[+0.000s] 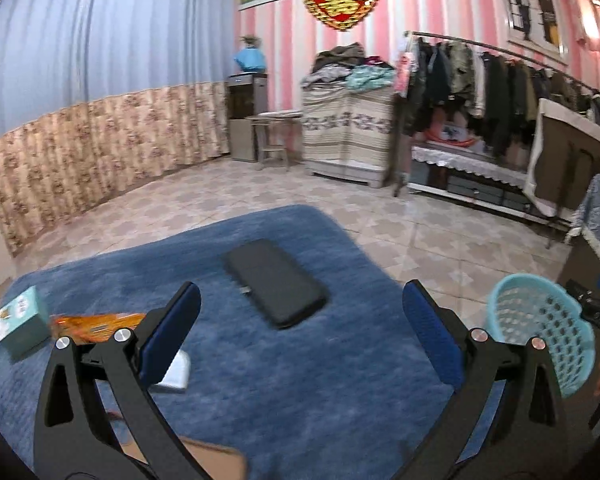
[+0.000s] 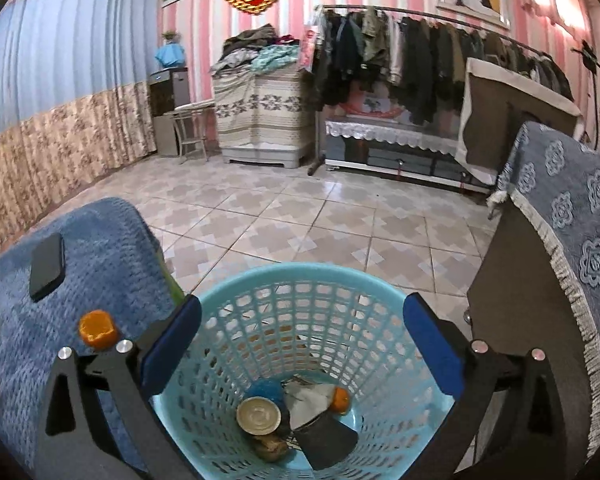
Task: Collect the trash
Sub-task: 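Move the open left tool back toward the brown cloth on the bed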
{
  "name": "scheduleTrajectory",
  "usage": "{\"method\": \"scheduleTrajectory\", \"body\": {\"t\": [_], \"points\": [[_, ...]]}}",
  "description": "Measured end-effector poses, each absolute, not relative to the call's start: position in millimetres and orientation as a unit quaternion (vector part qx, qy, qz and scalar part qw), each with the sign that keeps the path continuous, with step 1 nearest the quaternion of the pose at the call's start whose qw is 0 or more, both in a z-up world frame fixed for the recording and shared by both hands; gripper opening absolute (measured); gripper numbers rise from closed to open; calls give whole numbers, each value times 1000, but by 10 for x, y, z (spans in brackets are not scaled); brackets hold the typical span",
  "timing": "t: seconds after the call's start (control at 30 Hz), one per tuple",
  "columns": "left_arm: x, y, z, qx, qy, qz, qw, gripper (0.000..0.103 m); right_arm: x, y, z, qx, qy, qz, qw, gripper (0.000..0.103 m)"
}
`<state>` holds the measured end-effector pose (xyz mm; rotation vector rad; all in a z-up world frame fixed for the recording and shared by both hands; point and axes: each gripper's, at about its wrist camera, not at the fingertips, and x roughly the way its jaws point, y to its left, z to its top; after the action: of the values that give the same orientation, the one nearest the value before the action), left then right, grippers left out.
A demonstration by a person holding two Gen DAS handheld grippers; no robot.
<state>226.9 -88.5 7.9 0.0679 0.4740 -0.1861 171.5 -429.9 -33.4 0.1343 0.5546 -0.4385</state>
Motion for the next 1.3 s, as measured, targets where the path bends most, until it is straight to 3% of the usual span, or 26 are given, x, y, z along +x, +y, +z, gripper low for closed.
{"method": "scheduleTrajectory", "body": {"t": [0.93, 1.3], "points": [[1915, 898, -448, -18, 276, 54, 960, 98, 2135, -2936, -562, -21, 303, -85, 949, 99], [2239, 1317, -696, -26, 309, 91, 946, 97, 2172, -2534, -660, -79, 317, -56, 943, 99]]}}
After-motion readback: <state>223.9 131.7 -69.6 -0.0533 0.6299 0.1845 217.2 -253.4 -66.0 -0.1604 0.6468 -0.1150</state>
